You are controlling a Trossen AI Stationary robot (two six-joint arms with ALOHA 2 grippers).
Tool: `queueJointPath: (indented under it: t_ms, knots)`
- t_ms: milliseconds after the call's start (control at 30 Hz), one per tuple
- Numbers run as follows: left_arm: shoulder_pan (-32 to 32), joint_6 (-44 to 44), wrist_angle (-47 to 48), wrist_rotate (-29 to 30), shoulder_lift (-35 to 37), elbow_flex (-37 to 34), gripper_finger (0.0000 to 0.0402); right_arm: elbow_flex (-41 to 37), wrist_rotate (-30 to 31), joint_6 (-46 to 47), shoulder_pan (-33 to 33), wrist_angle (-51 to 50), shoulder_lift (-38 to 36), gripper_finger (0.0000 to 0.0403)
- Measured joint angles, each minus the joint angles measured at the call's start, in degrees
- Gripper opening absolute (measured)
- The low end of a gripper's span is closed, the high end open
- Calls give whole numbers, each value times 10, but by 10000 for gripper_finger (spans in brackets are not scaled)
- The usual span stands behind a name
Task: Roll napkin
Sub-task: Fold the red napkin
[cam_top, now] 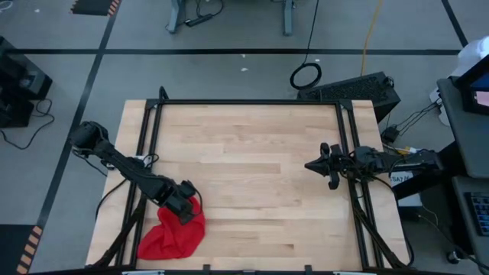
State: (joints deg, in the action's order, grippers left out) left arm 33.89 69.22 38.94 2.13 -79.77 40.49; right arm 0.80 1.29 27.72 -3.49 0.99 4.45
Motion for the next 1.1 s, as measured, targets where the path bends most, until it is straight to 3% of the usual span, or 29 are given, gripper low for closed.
queueJointPath:
  t_ms: [433,633,900,1100]
  knots:
    - [-1,-75,-9,31,0,47,5,0,4,29,0,11,5,0]
    - [-6,-161,-9,100,1,96,4,0,3,27,0,48,5,0]
    - [-59,-290,-10,170,1,121,3,0,2,-13,-20,141,12,0]
    - [-112,-313,-27,249,1,121,11,0,7,-13,-51,176,62,0]
